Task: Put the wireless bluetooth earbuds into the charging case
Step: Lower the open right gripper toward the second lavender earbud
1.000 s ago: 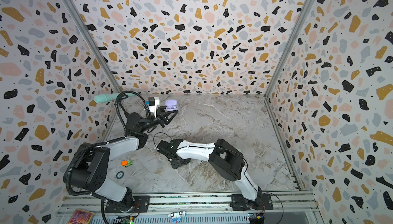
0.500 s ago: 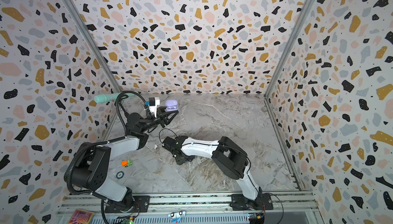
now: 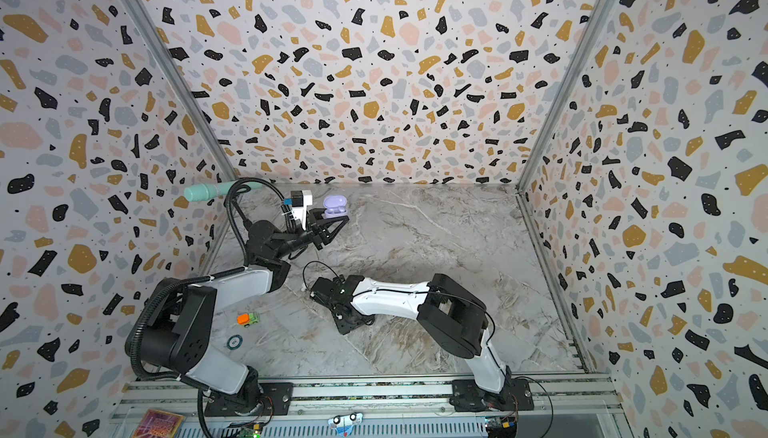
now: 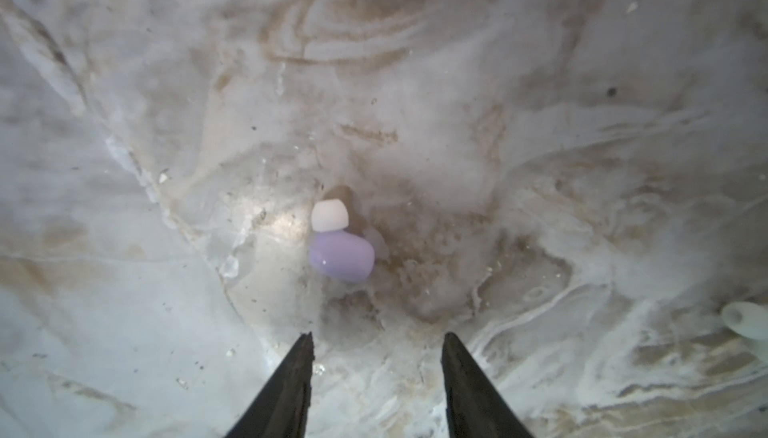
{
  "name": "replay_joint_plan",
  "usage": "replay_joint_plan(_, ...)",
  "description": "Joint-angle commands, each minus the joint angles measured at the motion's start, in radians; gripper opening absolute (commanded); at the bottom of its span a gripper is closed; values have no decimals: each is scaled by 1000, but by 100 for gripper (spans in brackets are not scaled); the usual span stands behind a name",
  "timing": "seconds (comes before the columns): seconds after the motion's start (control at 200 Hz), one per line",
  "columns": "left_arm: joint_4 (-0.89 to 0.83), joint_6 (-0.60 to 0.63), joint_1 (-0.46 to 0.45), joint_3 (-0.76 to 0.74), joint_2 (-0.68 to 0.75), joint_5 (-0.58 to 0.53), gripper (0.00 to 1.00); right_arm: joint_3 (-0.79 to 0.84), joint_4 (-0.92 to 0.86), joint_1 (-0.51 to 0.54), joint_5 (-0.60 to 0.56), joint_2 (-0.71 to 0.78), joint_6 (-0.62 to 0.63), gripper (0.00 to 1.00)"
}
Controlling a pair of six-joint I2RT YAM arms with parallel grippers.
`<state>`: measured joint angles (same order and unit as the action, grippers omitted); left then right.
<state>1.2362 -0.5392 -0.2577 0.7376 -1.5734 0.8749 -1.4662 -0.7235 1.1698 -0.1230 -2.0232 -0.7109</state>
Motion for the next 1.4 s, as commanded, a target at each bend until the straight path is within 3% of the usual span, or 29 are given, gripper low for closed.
replay_joint_plan(0.0,77,1,5,15,-2,14,29,-37,-18,-13,-29,-20,22,51)
replay_joint_plan(0.571,57,11,5,18,1,14,29,-126,-24,-88,-107,-99,104,51)
replay_joint_plan(1.397,42,18,5,19,6,18,29,-155,31,-66,-30,-55,119,51)
